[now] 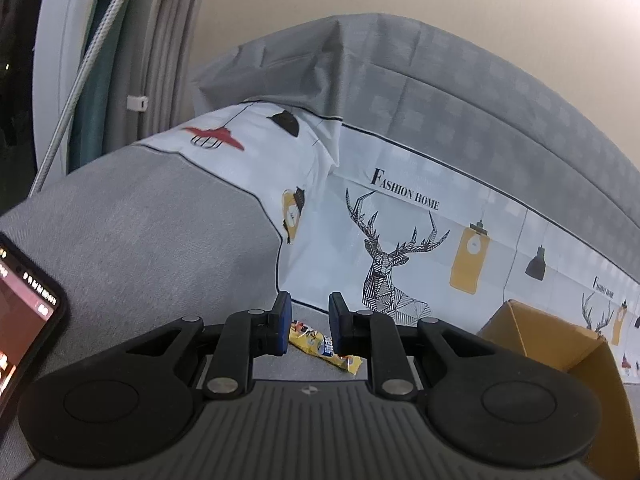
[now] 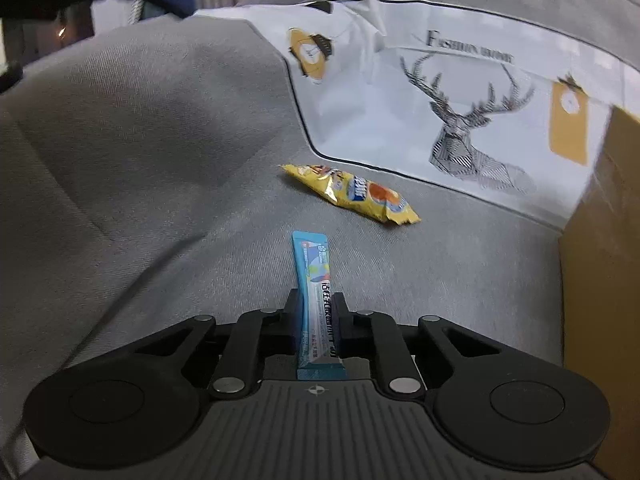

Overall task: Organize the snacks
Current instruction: 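Grasp the yellow wrapper with the left tool while the right tool lifts the blue stick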

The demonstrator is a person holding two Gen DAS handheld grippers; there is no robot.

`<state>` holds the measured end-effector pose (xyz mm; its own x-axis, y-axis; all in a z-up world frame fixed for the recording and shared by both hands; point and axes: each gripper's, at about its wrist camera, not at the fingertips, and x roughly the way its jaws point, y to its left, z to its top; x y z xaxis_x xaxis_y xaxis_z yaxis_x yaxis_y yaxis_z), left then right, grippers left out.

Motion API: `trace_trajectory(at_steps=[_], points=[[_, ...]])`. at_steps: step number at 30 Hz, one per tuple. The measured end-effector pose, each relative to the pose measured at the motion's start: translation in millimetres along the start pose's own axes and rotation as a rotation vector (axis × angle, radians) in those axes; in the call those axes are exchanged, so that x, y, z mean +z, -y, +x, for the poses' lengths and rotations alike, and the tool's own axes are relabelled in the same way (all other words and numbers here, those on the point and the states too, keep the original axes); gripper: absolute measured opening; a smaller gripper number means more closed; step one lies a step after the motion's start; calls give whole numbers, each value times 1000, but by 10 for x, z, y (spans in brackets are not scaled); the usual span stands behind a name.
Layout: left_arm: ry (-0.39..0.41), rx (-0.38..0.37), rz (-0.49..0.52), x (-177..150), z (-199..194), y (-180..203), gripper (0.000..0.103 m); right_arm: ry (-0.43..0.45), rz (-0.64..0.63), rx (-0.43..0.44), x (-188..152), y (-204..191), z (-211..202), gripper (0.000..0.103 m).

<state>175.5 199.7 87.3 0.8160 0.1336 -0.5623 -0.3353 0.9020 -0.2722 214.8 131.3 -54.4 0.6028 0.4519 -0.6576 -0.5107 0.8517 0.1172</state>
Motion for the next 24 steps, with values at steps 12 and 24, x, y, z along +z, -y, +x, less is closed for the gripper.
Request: trace_trajectory(at_steps=[12, 24], points=[[-190, -111, -129, -109, 547, -93, 23, -11, 156, -234, -175, 176, -280, 21], [-311, -26, -192, -302, 1493, -13, 68, 19, 136, -247, -282, 174, -235, 20]])
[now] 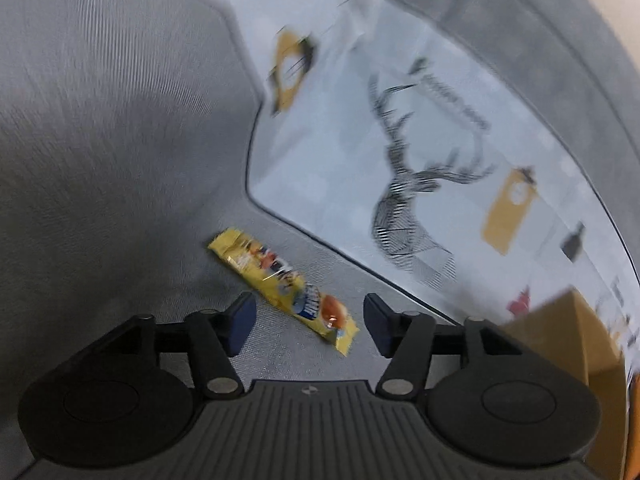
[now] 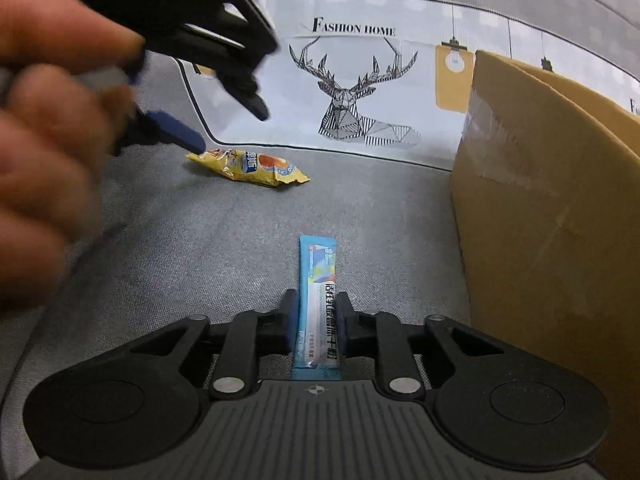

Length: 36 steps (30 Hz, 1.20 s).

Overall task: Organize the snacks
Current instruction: 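Grasp the yellow wrapper with the left tool while the right tool lifts the blue stick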

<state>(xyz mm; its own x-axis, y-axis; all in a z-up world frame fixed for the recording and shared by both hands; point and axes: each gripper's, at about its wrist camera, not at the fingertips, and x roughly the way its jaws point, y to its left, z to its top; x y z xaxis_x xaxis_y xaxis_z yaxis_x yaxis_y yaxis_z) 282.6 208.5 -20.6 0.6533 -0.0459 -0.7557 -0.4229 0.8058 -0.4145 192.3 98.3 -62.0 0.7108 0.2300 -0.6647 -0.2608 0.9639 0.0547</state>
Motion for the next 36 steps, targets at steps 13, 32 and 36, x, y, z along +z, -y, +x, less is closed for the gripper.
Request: trace_trajectory(at_steps=[13, 32, 36], points=[[1, 149, 62, -16, 356, 233, 73, 96, -13, -7, -215, 2, -134, 19], [29, 115, 240, -279, -627, 54, 34, 121, -42, 68, -17, -17, -683, 19], [72, 70, 261, -435, -1012, 13, 34, 158, -23, 92, 93, 51, -1005, 19]])
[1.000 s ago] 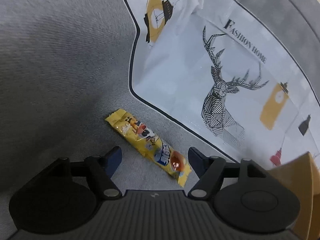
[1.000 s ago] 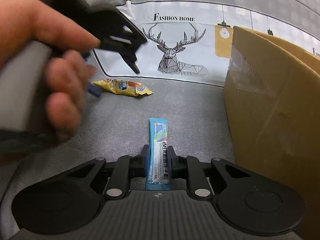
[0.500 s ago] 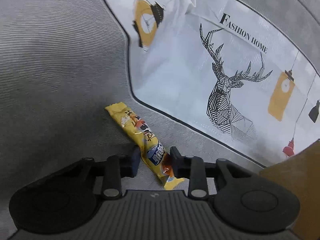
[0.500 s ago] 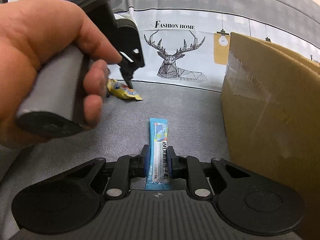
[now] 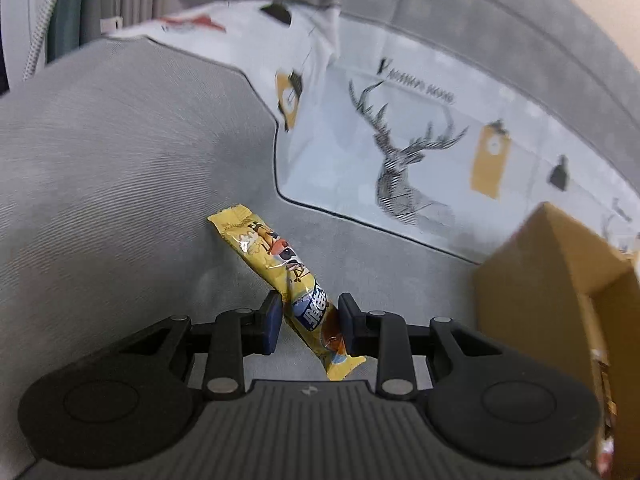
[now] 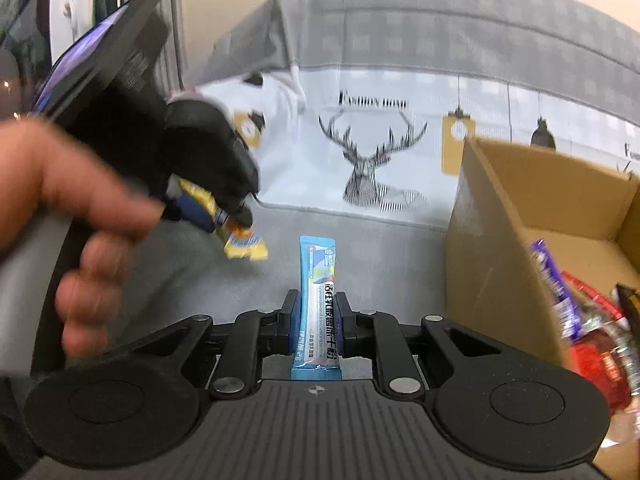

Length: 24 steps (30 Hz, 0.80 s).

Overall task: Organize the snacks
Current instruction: 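Carry the yellow wrapper and blue stick over the box with both tools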

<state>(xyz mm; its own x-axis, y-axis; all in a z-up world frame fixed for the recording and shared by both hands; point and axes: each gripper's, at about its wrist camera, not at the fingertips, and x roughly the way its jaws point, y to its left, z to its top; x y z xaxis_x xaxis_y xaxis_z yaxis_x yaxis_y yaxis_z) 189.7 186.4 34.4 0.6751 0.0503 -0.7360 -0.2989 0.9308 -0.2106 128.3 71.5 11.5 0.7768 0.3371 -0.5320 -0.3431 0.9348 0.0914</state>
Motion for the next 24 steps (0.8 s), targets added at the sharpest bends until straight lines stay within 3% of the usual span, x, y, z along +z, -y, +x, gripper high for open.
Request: trace_trajectory(at_steps=[6, 11, 15, 20, 24], points=[[107, -74, -1, -144, -573, 133, 33, 95, 69, 28, 455, 282, -519, 19], [164, -143, 9, -259, -888, 375, 33, 186, 18, 79, 825, 716, -951, 19], [205, -191, 54, -315, -1025, 595, 33, 216, -9, 24, 745, 1057, -1068, 19], [217, -199, 90, -266, -907, 830, 33, 156, 95, -43, 499, 1396, -909, 19], [221, -216, 91, -218, -797, 953, 33, 212, 43, -73, 503, 1438, -980, 19]])
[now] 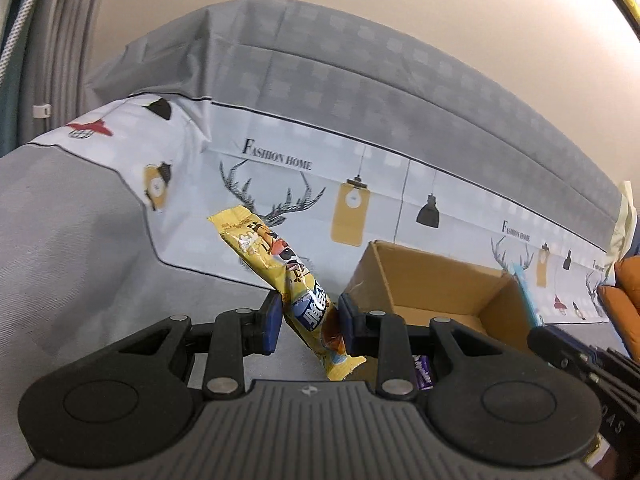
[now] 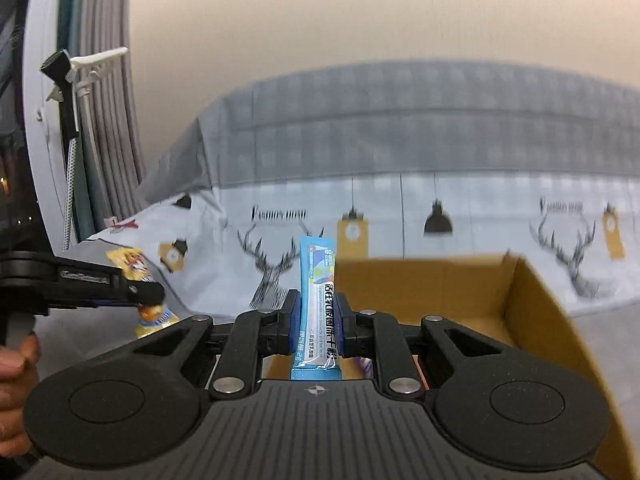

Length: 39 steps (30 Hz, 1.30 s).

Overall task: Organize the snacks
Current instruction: 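Carry the yellow wrapper and blue stick over the box with both tools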

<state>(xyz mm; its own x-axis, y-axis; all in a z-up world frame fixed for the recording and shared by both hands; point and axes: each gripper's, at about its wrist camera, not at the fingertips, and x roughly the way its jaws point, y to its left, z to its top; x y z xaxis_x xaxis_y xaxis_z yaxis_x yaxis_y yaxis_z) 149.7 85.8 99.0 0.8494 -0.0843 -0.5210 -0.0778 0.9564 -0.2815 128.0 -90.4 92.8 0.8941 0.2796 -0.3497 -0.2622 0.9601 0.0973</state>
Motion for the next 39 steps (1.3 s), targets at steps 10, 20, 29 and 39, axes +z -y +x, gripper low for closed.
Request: trace_trajectory(at_steps=[10, 20, 29, 39], points=[[31, -70, 51, -46, 111, 357, 33, 22, 22, -80, -22, 341, -159, 19], [63, -134, 104, -124, 135, 720, 33, 27, 30, -123, -49, 556, -259, 19], [56, -152, 124, -169, 204, 860, 33, 25, 33, -146, -58, 641, -287, 19], [48, -168, 129, -198, 243, 940, 34, 20, 38, -162, -63, 670, -304, 19]])
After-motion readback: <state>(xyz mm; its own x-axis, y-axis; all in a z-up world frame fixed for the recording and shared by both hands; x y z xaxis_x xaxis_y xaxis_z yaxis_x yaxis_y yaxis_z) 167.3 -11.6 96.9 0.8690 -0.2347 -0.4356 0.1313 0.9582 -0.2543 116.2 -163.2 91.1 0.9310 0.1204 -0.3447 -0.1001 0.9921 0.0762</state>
